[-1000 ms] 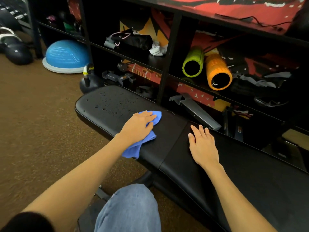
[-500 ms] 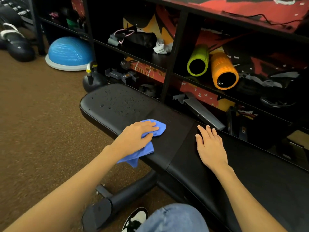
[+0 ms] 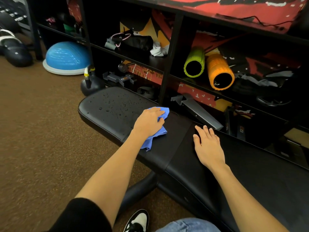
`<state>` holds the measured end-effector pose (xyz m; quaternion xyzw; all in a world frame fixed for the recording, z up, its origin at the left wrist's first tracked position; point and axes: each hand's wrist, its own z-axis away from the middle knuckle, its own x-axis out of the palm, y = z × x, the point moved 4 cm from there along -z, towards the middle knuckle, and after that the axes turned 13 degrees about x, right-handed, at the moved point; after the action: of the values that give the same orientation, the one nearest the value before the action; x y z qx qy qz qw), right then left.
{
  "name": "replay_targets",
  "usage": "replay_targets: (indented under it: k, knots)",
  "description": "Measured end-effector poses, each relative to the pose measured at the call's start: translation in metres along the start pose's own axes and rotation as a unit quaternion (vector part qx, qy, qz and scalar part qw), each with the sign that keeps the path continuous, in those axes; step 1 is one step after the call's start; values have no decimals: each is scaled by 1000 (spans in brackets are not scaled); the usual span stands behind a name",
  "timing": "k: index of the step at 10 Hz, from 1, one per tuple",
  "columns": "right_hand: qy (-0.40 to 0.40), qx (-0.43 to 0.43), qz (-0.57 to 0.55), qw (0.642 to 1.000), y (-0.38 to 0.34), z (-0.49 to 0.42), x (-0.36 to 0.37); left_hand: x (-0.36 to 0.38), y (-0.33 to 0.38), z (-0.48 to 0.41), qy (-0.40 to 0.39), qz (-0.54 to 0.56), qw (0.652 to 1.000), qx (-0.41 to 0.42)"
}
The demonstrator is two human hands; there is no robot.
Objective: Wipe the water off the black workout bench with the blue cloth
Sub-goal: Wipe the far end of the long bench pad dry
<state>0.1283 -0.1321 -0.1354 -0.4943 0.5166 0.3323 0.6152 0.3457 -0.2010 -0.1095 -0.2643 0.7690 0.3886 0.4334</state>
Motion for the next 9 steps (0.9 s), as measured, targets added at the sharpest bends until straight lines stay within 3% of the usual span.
replay_targets:
  k: [3, 4, 6, 9]
  knots:
    - [2, -1, 2, 1000, -4, 4, -1, -9, 4, 73, -13, 50, 995, 81]
    - [2, -1, -1, 1000, -5, 4, -1, -11, -8, 62, 3, 61, 997, 48]
    - [5, -3, -1, 1000, -2, 4, -3, 6, 6, 5, -4, -28, 1000, -14]
    - [-1, 4, -2, 1000, -1, 3, -3, 14, 27, 25, 9, 63, 997, 45]
